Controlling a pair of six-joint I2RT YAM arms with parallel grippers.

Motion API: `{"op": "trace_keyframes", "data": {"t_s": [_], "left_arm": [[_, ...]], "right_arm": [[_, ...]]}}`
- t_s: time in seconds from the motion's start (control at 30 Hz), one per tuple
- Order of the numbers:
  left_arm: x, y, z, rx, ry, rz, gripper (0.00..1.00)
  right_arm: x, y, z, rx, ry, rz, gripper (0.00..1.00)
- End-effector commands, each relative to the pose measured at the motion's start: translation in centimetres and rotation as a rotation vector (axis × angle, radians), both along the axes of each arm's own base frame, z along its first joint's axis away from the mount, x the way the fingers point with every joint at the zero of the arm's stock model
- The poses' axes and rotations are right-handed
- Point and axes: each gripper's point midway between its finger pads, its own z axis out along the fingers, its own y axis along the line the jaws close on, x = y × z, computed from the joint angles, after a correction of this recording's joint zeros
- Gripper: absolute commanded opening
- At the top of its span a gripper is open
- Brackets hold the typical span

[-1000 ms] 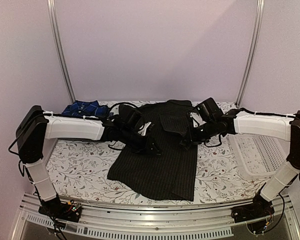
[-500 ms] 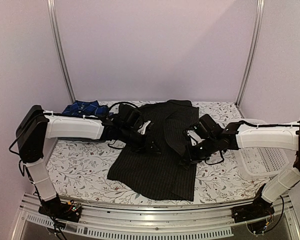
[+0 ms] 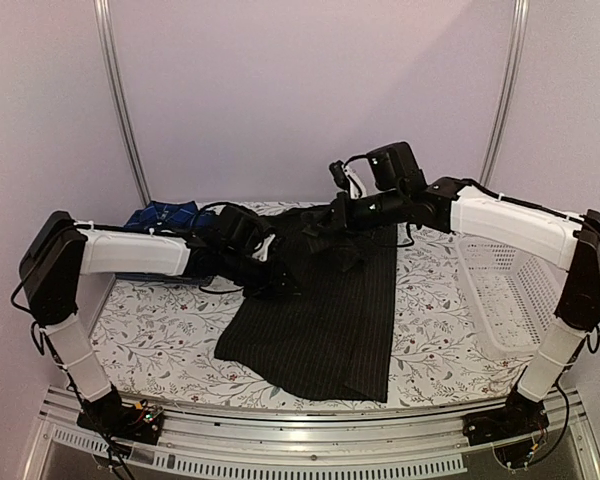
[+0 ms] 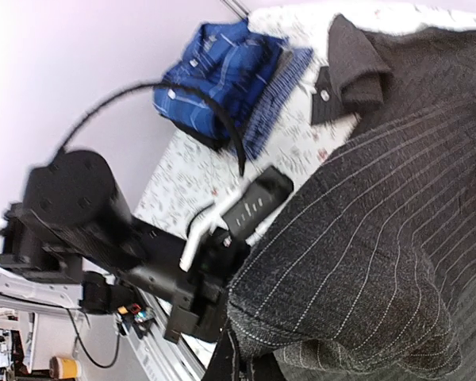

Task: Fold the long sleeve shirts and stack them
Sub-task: Place the sleeve of the 1/3-folded shirt.

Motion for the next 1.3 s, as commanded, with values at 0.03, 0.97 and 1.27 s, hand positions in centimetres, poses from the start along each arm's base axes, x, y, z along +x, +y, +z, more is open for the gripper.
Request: {"op": "trace_keyframes", "data": {"t_s": [0.03,0.97,1.27], "left_arm": [[1.0,1.9,2.7,-0.048,-0.065,0.062,0.28],[2.0,-0.4,2.3,-0.135,-0.053,0.027,0.29],[2.4,-1.0,1.6,-0.150,-0.041,0.022,0.29]], "right_arm": [[7.6,-1.0,4.0,0.216,-0.041,-0.021,0.00],[16.7,-11.1,13.8,0.613,-0.132,-0.225,0.00],[18.0,-9.7,11.4,0.647,-0.059,-0.248,0.00]]}}
